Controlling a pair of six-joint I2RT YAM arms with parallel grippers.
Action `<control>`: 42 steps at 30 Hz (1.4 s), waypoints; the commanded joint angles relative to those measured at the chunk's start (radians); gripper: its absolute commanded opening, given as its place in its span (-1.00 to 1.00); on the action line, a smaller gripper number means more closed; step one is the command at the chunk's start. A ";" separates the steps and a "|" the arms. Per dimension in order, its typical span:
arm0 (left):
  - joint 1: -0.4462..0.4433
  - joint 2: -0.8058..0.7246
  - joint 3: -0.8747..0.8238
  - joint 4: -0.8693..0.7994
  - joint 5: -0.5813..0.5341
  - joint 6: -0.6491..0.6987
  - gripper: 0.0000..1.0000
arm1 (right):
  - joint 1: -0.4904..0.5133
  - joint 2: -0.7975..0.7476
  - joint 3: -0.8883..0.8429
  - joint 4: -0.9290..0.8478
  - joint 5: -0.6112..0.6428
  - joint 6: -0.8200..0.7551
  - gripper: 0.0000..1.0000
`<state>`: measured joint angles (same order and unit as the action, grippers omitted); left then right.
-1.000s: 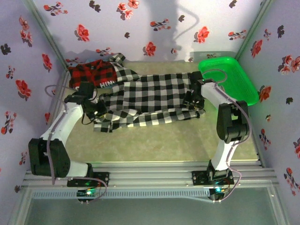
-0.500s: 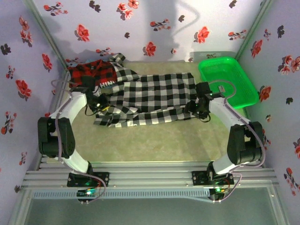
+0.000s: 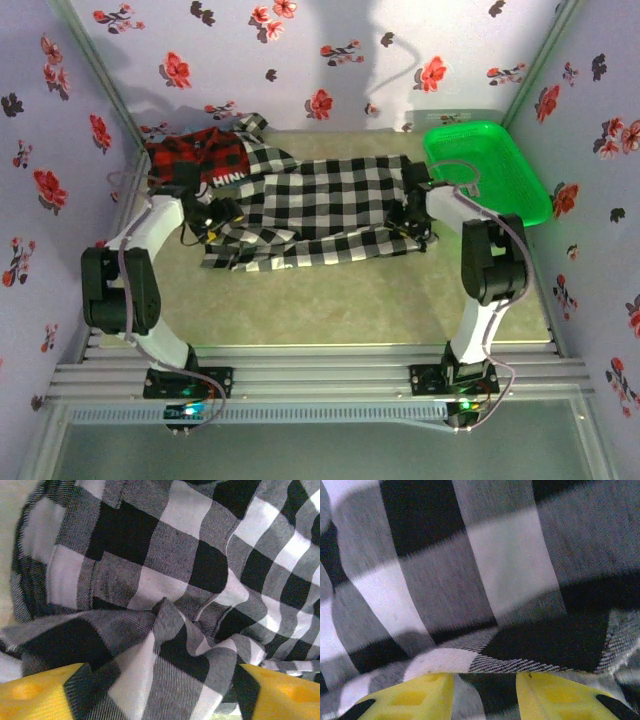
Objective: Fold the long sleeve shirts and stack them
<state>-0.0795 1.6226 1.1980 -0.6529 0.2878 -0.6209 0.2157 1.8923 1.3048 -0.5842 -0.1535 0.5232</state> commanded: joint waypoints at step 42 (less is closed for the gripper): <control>0.262 -0.158 -0.633 0.644 0.169 -0.457 -0.16 | 0.298 -0.691 -0.287 -0.006 -0.085 -0.027 0.99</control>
<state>0.1753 1.4357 0.5690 -0.1036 0.4496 -1.0668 0.5083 1.2190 1.0290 -0.5591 -0.2646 0.4759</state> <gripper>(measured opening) 0.453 0.993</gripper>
